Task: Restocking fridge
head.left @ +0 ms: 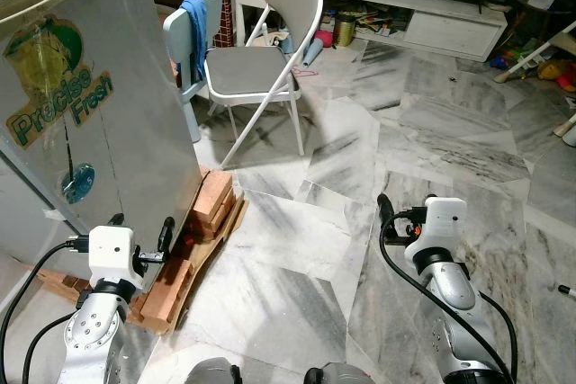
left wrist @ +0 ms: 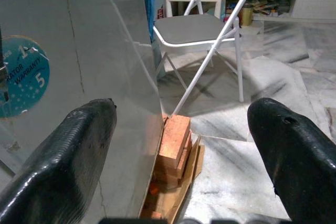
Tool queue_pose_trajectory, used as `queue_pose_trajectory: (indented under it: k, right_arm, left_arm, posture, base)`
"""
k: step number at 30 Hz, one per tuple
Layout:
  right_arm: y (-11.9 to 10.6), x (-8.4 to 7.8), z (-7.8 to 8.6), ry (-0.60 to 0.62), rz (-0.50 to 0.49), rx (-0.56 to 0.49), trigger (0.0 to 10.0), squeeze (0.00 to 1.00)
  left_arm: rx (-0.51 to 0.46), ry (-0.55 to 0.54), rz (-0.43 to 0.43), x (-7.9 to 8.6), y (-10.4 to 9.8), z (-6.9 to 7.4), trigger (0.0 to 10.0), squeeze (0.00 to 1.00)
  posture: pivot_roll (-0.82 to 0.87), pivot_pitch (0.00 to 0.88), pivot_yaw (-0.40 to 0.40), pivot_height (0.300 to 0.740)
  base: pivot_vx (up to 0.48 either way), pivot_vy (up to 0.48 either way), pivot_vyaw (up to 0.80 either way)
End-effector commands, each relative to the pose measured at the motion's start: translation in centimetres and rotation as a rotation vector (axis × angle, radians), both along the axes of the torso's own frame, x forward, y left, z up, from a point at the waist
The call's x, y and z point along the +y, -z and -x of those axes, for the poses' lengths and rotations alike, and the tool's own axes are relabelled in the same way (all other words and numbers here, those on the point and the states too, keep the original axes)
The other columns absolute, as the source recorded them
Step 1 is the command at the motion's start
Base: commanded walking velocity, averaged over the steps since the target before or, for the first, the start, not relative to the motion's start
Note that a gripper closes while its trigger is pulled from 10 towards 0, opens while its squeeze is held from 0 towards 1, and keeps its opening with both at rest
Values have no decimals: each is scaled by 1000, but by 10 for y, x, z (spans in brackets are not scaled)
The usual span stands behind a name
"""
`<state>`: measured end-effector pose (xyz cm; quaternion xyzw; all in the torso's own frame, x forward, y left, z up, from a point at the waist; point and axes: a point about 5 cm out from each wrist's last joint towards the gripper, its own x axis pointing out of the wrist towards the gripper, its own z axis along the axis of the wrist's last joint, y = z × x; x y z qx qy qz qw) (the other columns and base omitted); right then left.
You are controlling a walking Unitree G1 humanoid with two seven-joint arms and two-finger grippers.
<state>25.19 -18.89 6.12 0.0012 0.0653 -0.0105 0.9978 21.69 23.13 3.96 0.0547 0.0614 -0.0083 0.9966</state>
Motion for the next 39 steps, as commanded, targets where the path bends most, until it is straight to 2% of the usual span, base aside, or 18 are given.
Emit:
queue_pose_trajectory:
  k: [1,7,8,10,11,15,16,19,25,35,39]
  right_arm:
    - [-74,11,-51,-112,-45,-109,10000,0]
    - [-74,11,-51,-112,-45,-109,10000,0]
    - [-71,12,-47,-119,-45,-109,10000,0]
    - [-54,21,-39,-75,-18,-117,10000,0]
    - [-55,22,-38,-78,-6,-135,10000,0]
    - [-55,17,-36,-47,7,-153,10000,0]
    - [-54,13,-34,-11,-3,-160,10000,0]
    - [-56,12,-31,1,3,-159,10000,0]
    - [-51,11,-22,27,-9,-147,10000,0]
    - [-43,16,-20,-38,-30,-81,10000,0]
    - [-45,20,-26,-73,-12,-82,10000,0]
  left_arm:
    - [-132,158,81,-39,-71,-73,10000,0]
    - [-132,158,81,-39,-71,-73,10000,0]
    - [-128,111,73,-37,-68,-69,10000,0]
    - [-141,50,-42,-27,-57,-45,10000,0]
    - [-153,54,-58,-28,-59,-44,10000,0]
    - [-145,49,-37,-28,-57,-47,10000,0]
    - [-137,74,-48,-30,-57,-51,10000,0]
    - [-120,99,-64,-33,-58,-55,10000,0]
    - [-106,100,-105,-31,-62,-57,10000,0]
    - [-58,38,-123,-22,-53,-41,10000,0]
    - [-60,16,-145,-17,-51,-35,10000,0]
  posture:
    - [98,0,-62,740]
    - [98,0,-62,740]
    - [100,0,-56,740]
    - [108,0,-56,740]
    - [96,0,-34,740]
    - [76,0,-6,740]
    - [59,0,23,740]
    - [47,0,43,740]
    - [40,0,73,740]
    - [88,0,-2,740]
    - [108,9,-28,740]
  base:
    - [0,0,0]
    - [0,0,0]
    - [0,0,0]
    - [0,0,0]
    - [0,0,0]
    - [0,0,0]
    - [0,0,0]
    - [0,0,0]
    - [0,0,0]
    - [0,0,0]
    - [0,430,0]
